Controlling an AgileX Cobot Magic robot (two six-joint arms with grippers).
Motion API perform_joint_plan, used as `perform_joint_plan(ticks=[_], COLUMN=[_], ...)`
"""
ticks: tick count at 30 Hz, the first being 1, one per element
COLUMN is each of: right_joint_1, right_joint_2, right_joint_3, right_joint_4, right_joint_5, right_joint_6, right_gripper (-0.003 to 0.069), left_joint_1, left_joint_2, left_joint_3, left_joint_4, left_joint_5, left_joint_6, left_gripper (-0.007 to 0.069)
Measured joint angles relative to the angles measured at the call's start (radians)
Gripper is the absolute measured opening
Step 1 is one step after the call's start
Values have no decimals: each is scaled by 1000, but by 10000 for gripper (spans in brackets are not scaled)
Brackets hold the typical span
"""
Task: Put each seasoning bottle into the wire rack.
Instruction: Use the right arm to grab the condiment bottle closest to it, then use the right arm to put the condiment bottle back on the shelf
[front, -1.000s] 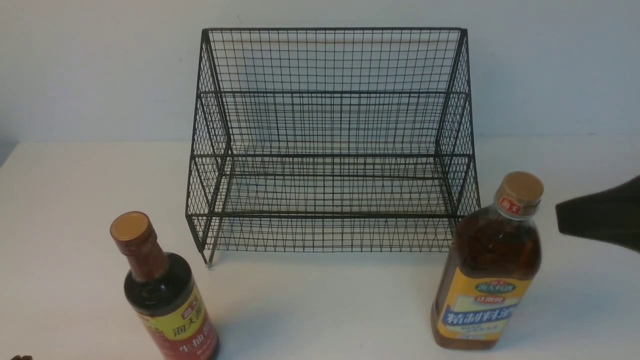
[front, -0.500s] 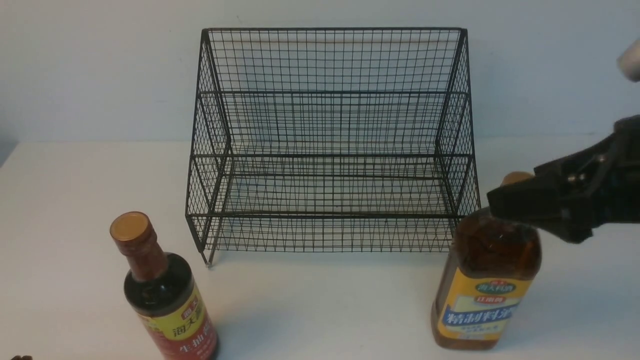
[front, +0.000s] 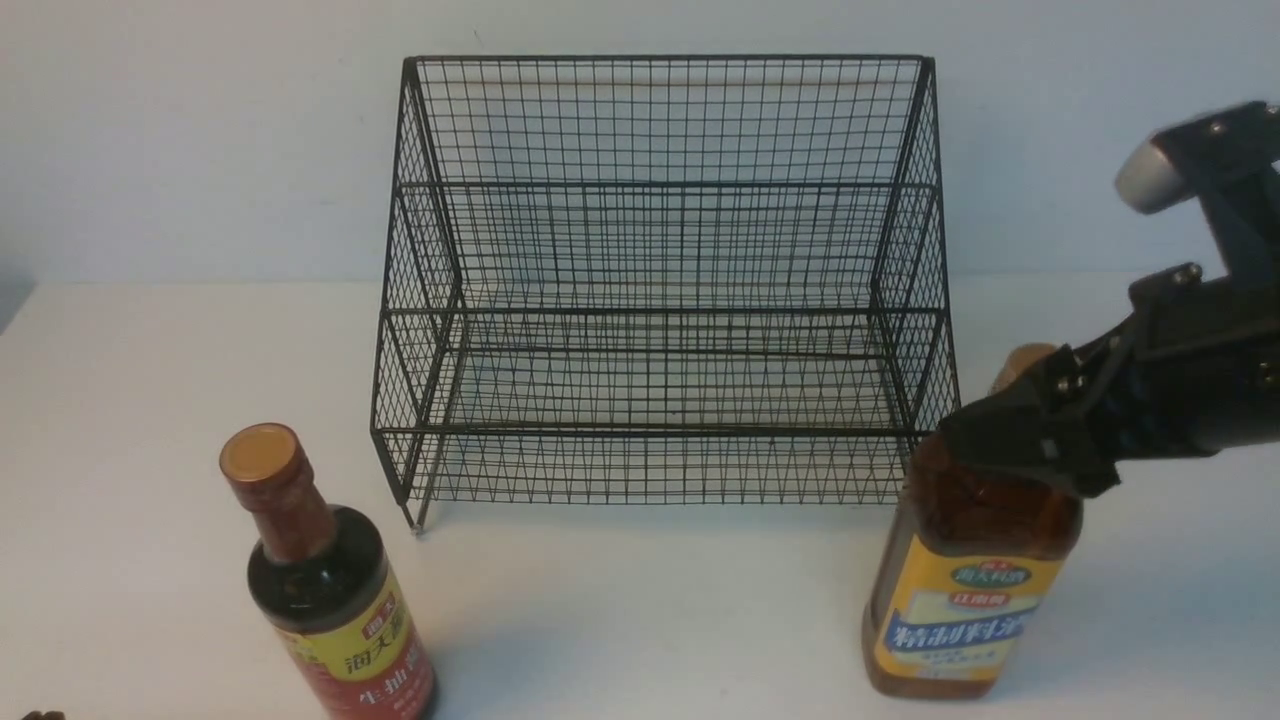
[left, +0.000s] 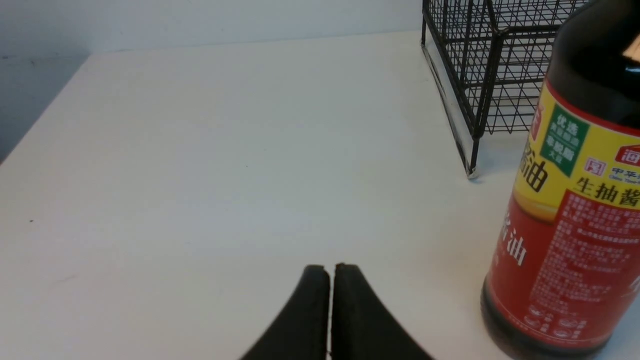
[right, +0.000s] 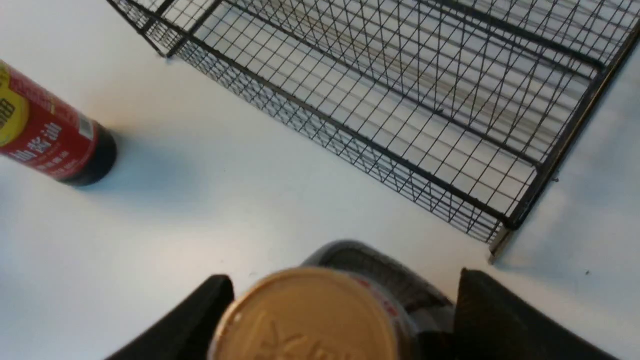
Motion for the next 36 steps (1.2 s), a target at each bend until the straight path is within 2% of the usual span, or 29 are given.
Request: perform_joint_plan(ticks=[3,5,11,19,30,36], right_joint_1=[1,1,2,4,4,4], right_joint_2=[-1,-5,-6,15,45,153], right_joint_3=[-5,-10,-41,-253,-629,-806], right_joint_4=[-30,-41,-57,-80,-85,-60], right_joint_5=[-10,-17,51,369,400,377], right_joint_6=[-9,-13,-13,17,57,162], right_gripper=[379,348,349,321,321,321], left_joint_1=[0,0,0,0,0,0], left_joint_2=[0,0,0,0,0,0], left_joint_3=[0,0,0,0,0,0], left_joint_4=[0,0,0,0,0,0], left_joint_5=[0,0,0,0,0,0], left_joint_6=[0,0,0,0,0,0], left_gripper=[-5,-5,-5,-5,-5,-5])
